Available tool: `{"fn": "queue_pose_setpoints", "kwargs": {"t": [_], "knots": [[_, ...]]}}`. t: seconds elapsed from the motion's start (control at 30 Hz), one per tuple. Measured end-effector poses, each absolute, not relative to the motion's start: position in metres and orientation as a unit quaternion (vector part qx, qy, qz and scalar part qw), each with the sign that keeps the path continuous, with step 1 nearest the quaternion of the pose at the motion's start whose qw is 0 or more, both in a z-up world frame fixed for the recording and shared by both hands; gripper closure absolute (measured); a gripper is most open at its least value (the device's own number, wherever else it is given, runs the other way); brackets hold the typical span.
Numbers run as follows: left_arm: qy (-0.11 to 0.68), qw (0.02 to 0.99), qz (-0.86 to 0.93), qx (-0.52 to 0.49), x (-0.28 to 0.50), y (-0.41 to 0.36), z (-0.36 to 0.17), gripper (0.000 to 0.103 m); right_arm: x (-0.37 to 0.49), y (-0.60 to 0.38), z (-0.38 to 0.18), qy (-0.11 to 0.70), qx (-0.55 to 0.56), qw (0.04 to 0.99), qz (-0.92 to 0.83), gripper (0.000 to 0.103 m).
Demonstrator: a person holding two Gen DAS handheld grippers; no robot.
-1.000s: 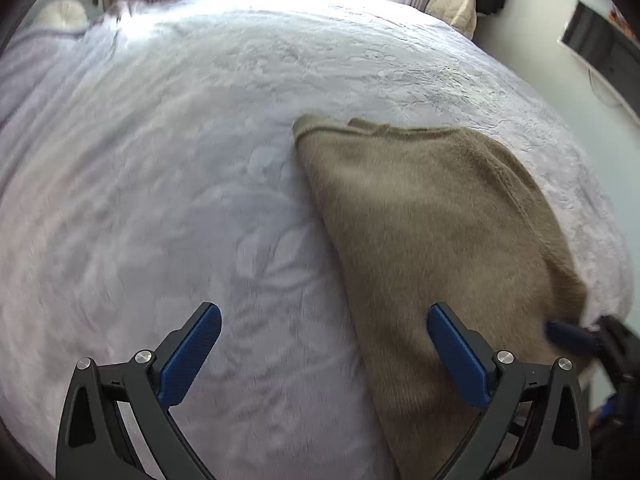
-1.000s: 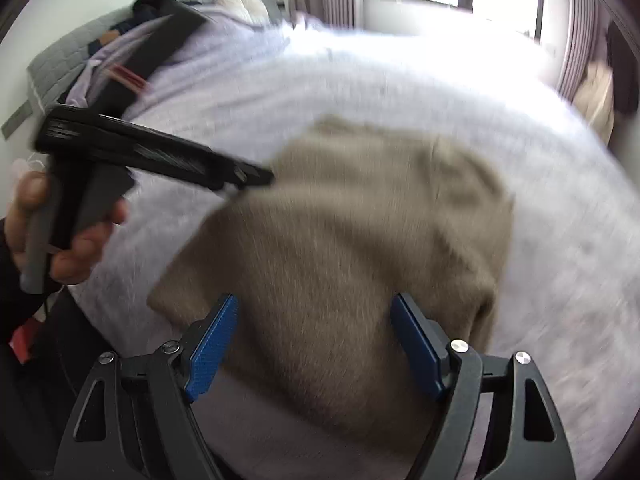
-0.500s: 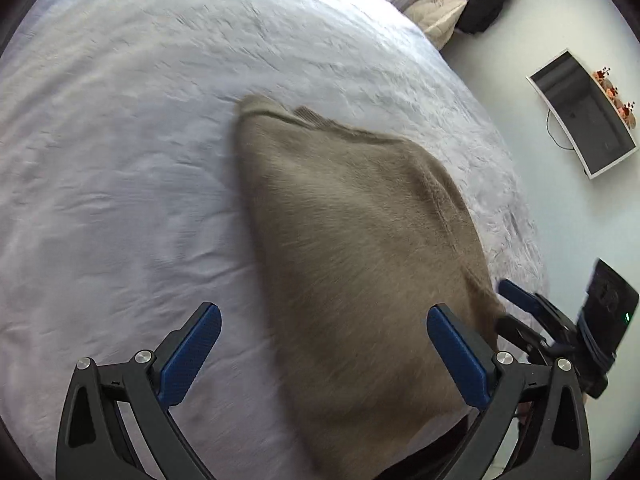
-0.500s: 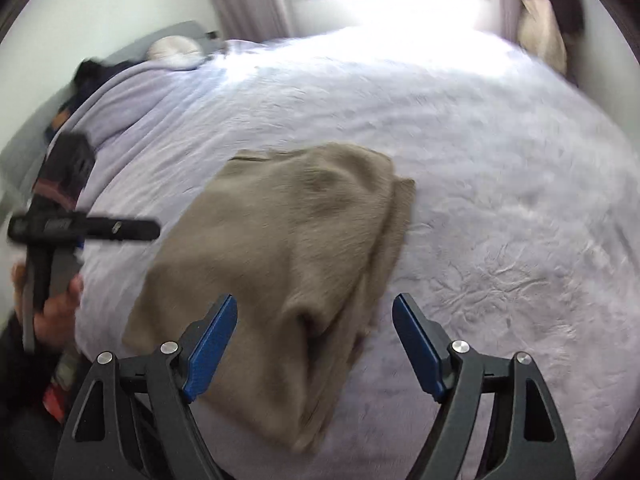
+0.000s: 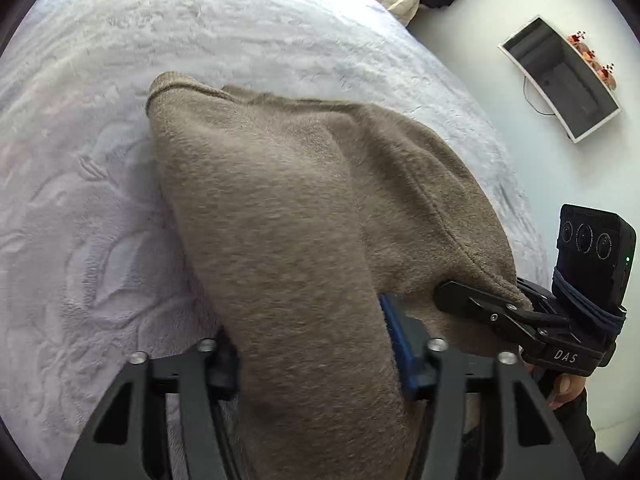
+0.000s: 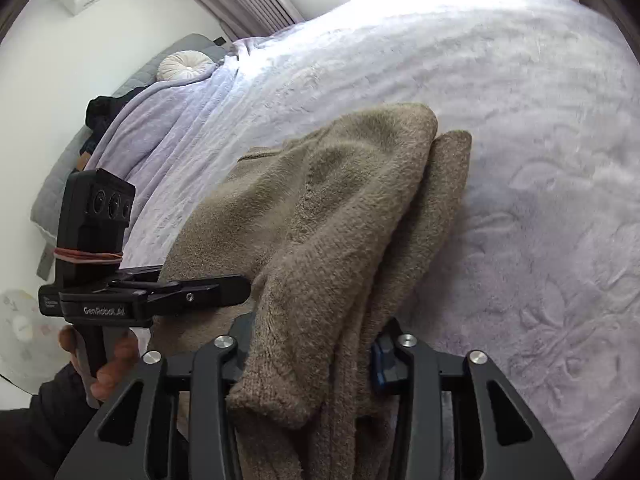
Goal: Fold small clothes
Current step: 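Grasp the end of the khaki sweater bundle with the right gripper and lift, then fold the held end over the bundle and open the right gripper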
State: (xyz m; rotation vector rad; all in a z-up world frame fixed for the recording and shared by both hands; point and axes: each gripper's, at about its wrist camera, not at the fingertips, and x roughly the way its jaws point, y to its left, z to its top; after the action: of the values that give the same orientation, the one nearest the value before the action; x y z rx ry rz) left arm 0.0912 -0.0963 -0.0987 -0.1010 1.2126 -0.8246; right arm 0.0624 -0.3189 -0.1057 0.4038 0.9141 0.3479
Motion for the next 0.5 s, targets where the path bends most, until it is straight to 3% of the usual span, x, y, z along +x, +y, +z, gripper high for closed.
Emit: {"fn": "queue_pose_setpoints", "kwargs": {"t": [0.23,0.5], "knots": [[0.524,0.771,-0.362,-0.02,0.086,-0.077,-0.053,0.052,0.052,-0.27,-0.044,0.396,0.085,0.898,0.171,0.063],[0.493,0.801,-0.338,-0.032,0.121,-0.013,0.003,0.052,0.089,-0.22,0.007,0.365,0.072,0.905,0.206,0.063]]}}
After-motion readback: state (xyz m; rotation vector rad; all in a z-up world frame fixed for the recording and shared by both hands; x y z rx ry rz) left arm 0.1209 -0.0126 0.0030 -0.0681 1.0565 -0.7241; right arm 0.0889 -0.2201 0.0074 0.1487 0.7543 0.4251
